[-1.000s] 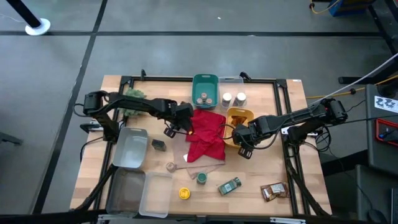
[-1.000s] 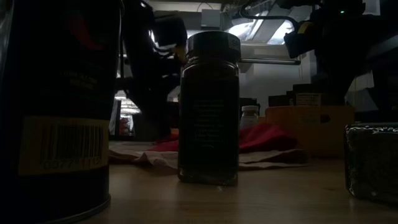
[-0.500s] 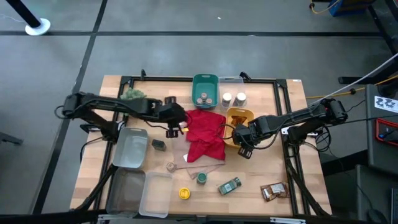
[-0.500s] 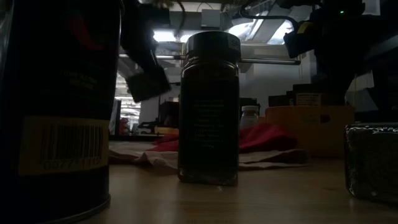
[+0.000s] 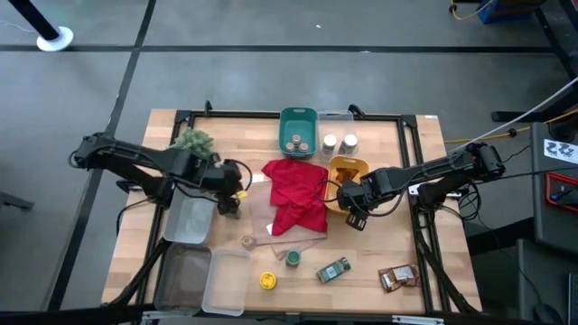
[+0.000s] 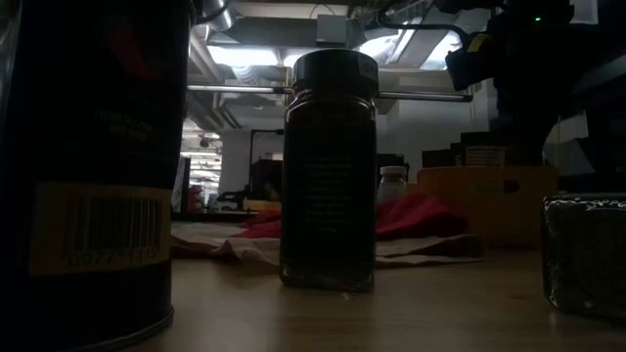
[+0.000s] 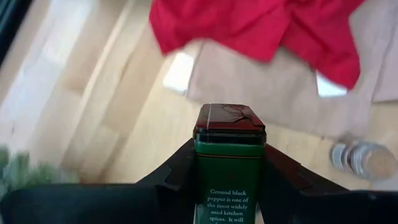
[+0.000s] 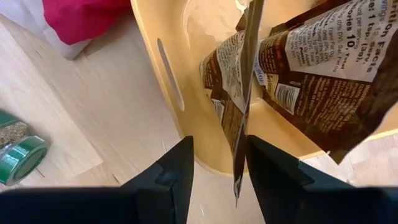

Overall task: Sort spices by type
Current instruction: Put the top green seasoning can into the gray bin

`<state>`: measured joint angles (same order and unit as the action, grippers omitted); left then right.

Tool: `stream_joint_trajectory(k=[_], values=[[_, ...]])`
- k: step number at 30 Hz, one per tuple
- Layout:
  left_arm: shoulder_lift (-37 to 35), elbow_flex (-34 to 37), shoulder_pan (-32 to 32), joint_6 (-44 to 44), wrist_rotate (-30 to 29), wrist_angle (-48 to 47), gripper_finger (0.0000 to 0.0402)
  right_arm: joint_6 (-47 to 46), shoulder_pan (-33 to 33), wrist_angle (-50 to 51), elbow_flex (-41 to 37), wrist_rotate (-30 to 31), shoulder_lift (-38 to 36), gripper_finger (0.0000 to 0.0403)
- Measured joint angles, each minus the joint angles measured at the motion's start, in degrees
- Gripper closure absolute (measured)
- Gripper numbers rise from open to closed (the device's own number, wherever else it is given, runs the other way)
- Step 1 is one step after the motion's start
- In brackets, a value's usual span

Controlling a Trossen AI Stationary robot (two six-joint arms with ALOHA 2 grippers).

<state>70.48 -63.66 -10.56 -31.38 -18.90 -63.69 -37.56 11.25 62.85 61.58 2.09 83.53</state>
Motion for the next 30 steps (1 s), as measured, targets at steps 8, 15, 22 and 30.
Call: stream_joint_trajectory(k=[8,15,22,30], values=[[-1.63,0.0,-8.0,-12.82,-0.66,-9.95,0.0291,0.04,0.0,0.0,0.0,0.0,0.0,0.0258],[-4.58,0.02,-17.99,-27.27,-4.74,-17.58,0.029,0.02,0.0,0.0,0.0,0.0,0.0,0.0258],[-6.4,2.64,-28.08,-43.03,-15.4,-17.68,0.029,0.02,0.0,0.0,0.0,0.02,0.0,0.0258],[-6.23,12.69,-35.61,-58.62,-18.99,-12.5,0.029,0.32,0.01,-0.17,0.0,0.04,0.0,0.0258]])
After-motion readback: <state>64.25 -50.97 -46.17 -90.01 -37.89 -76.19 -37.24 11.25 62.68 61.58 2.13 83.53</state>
